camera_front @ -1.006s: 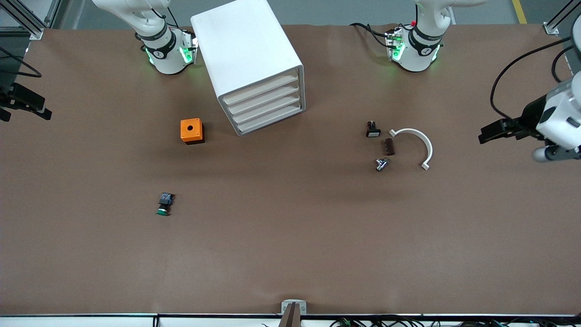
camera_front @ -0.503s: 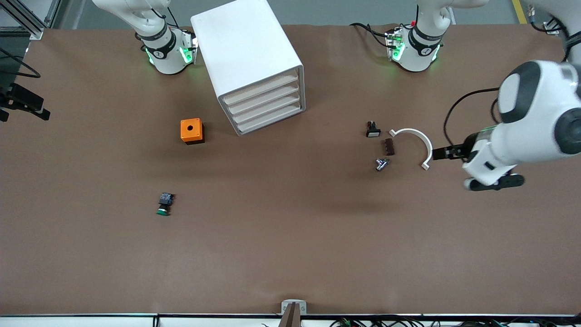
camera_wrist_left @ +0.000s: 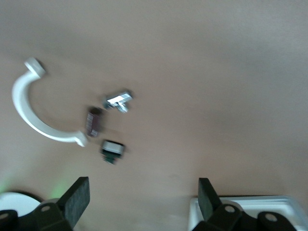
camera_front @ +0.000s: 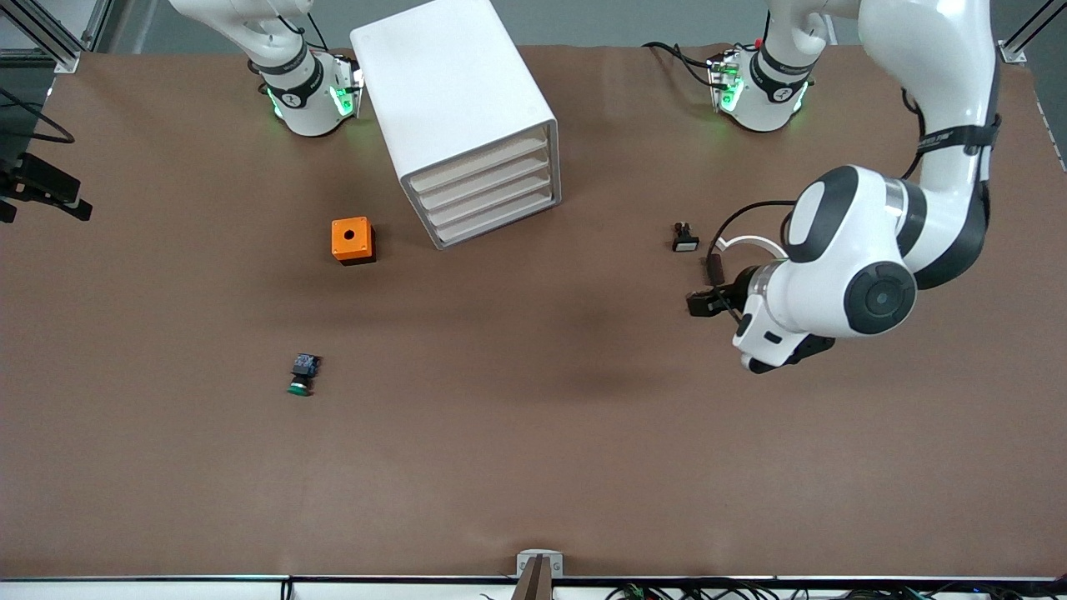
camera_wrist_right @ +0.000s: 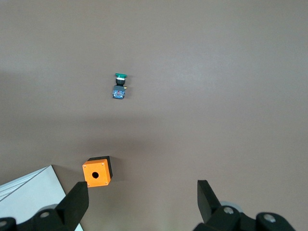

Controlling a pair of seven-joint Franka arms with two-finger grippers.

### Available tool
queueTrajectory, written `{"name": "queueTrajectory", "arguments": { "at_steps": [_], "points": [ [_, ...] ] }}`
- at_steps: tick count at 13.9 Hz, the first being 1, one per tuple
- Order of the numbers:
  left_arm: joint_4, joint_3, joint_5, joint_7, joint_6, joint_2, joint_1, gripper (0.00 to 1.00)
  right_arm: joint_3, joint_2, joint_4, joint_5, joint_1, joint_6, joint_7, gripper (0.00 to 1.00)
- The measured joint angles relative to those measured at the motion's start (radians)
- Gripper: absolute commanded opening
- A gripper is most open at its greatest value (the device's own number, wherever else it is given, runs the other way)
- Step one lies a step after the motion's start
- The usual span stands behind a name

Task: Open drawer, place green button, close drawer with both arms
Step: 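Move the left gripper toward the white cabinet's drawer front, then grip the drawer with the left gripper while the right gripper reaches the button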

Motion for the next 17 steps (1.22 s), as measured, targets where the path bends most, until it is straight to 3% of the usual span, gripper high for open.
{"name": "queueTrajectory", "arguments": {
  "at_steps": [6, 12, 17],
  "points": [
    [0.034, -0.002, -0.333, -0.364, -0.006, 0.121, -0.036, 1.00, -0.001, 0.000, 0.000, 0.000, -0.001, -0.004, 0.006, 1.00],
    [0.040, -0.004, -0.547, -0.781, -0.009, 0.242, -0.108, 1.00, -0.006, 0.000, 0.001, 0.000, -0.002, -0.007, 0.006, 1.00],
    [0.047, -0.004, -0.649, -1.034, -0.010, 0.312, -0.151, 1.00, -0.007, 0.026, -0.003, -0.001, -0.002, -0.008, 0.006, 1.00]
  ]
}}
